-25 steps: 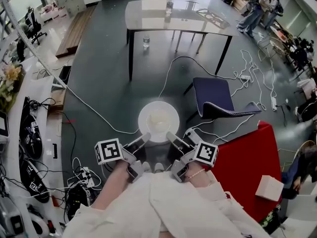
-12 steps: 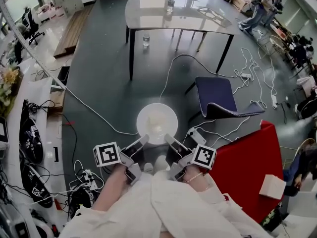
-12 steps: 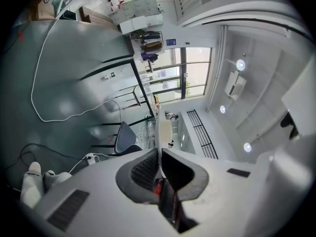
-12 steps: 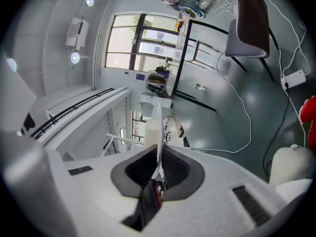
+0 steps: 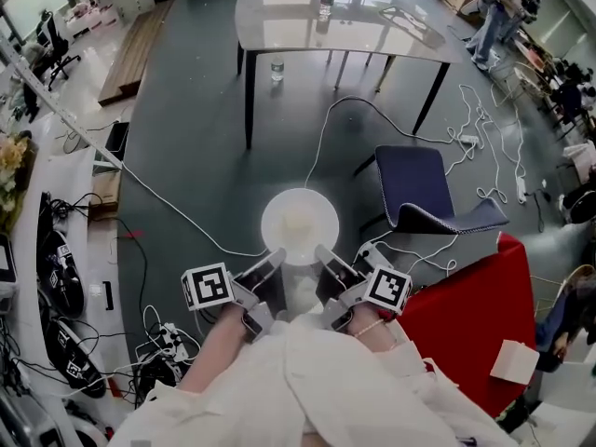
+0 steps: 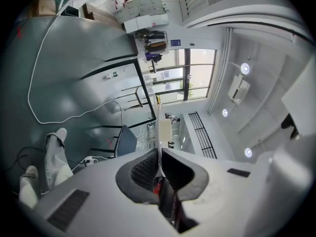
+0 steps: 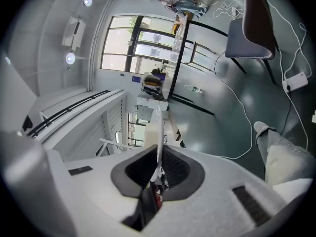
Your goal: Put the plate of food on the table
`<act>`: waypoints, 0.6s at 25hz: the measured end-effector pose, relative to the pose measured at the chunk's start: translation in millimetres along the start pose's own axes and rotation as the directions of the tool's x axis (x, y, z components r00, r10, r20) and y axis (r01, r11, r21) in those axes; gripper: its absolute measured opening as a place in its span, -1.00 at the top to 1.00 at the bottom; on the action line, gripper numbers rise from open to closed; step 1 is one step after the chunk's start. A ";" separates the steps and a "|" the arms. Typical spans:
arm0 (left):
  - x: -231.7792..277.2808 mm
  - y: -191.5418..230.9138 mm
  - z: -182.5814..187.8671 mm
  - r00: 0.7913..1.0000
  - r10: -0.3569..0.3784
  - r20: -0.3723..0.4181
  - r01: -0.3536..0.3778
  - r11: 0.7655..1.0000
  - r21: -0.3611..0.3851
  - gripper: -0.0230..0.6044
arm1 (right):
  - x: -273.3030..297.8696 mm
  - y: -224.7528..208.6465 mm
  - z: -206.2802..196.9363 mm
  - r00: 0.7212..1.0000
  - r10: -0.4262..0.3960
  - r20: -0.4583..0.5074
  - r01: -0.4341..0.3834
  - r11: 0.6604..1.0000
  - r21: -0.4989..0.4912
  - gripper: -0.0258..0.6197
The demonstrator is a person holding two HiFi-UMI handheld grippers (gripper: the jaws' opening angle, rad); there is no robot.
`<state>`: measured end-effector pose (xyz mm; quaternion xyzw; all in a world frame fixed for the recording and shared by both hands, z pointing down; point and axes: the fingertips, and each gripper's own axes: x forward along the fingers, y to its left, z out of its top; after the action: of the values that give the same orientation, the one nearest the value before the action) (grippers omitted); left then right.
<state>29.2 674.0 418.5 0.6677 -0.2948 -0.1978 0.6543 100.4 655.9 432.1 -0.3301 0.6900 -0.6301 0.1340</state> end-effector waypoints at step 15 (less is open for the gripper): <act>166.9 -21.7 198.9 0.999 -0.014 0.047 0.011 0.999 0.052 0.84 | 163.7 17.4 207.6 0.999 0.044 -0.025 -0.044 0.999 0.007 0.88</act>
<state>27.7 413.8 404.3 0.6812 -0.3111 -0.2100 0.6285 98.0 391.4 417.9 -0.3065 0.6967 -0.6333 0.1401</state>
